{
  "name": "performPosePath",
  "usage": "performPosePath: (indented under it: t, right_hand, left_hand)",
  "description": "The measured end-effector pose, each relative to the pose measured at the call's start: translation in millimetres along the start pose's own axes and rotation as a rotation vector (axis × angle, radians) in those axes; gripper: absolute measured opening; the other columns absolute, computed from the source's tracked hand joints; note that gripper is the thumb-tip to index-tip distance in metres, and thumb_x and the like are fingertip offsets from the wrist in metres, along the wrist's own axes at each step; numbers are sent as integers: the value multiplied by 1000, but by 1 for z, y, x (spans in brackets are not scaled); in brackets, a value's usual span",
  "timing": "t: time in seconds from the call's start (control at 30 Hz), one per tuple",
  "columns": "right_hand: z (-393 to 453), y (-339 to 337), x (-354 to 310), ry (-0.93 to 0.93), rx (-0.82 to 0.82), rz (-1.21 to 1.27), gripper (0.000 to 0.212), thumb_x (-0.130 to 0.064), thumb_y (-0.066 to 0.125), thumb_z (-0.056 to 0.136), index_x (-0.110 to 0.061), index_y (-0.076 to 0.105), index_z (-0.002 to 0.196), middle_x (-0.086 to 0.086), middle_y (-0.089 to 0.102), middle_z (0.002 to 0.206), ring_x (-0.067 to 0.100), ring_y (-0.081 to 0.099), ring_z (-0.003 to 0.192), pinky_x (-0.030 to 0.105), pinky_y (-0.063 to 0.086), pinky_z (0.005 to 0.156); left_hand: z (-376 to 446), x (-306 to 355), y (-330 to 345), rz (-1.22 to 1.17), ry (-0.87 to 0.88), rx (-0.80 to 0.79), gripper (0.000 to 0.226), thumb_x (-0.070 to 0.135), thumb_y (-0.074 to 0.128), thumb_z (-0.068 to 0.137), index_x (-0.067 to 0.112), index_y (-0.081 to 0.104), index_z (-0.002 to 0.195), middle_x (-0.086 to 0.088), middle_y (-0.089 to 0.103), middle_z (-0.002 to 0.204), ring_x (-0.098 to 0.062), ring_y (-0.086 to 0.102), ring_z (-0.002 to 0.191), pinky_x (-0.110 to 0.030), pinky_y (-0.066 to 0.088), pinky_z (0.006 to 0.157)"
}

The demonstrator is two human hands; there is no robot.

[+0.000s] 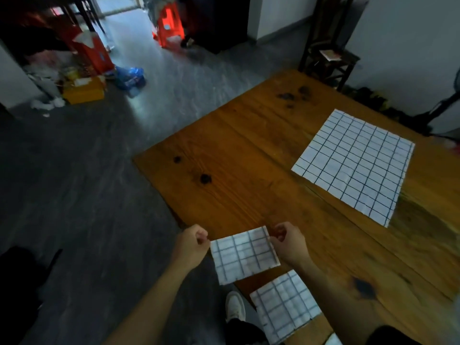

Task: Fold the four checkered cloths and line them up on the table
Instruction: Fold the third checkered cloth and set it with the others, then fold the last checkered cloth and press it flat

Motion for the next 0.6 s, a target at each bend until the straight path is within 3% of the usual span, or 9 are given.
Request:
performPosePath:
  t: [0.27,0.4,0.47,0.6]
  right_hand:
    - [-22,-26,-29,-41,106,-7,37,-31,64,92,-23,55,126,-3,57,119,7,56,100,25,52,85]
    - [-71,-40,-40,20,170,-79,40,-35,63,91,-21,55,128,-1,56,123,13,56,106,31,51,92]
    - [-103,-53,-40,33,259,-139,39,-35,64,91,-23,55,127,-1,55,124,15,55,108,29,49,91]
    - [-180,-81,-16,178,452,-146,38,-35,65,91,-23,57,126,-1,55,124,18,54,112,29,44,89]
  left_hand:
    - [12,75,-17,172,303,-34,21,27,63,94,26,61,115,6,61,118,-7,57,106,-24,51,85]
    - [-18,122,-16,506,602,2,43,45,51,98,30,46,137,8,50,139,-13,42,131,-36,41,105]
    - [-31,146,-12,511,751,-10,49,48,48,99,27,43,142,6,47,145,-15,35,137,-38,34,111]
    - [-62,170,14,417,932,-119,49,48,49,99,24,45,141,4,47,145,-17,36,136,-35,35,109]
Point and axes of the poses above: each hand's wrist, its own z-axis towards the middle knuckle, its own y-axis out of the palm, x = y × z, the point moved 9 cm from there along z, towards the middle knuckle
